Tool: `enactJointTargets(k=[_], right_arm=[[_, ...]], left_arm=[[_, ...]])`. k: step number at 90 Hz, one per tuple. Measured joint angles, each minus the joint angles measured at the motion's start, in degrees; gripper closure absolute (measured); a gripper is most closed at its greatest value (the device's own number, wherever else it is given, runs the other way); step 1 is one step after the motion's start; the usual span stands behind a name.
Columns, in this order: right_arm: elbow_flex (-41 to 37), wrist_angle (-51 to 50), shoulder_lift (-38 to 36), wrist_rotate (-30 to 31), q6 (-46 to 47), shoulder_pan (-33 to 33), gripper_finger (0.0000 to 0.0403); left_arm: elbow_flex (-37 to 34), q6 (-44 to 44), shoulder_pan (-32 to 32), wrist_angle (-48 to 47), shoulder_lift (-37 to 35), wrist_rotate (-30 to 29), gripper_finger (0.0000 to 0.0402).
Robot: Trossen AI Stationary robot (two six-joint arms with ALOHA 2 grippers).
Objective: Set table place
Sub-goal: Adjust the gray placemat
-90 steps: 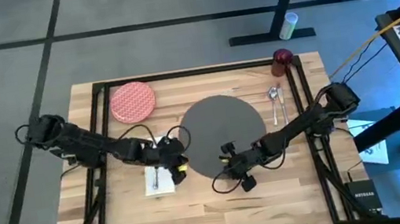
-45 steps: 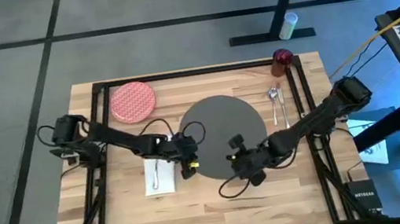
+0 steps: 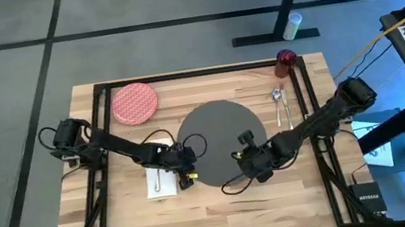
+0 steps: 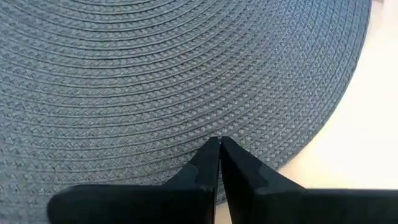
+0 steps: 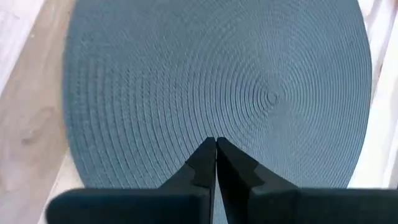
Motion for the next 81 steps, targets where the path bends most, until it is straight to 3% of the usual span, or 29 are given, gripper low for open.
enactJointTargets(k=[16,43,81], right_arm=[[0.00,0.02,0.00,0.75,0.24,-0.02,0.0403],[0.02,-1.40,-2.85,4.22,0.52,-0.33,0.0403],[0.06,-16.21,-9.46,9.97,8.97,-0.39,0.0403]], left_arm=[[-0.26,0.18,-1.45,0.13,-2.07,0.58,0.0402],[1.99,6.92,4.27,2.36,-4.16,-1.96,0.0402],[-1.26,2.50,2.65,4.66,-0.66,-2.07,0.0402]])
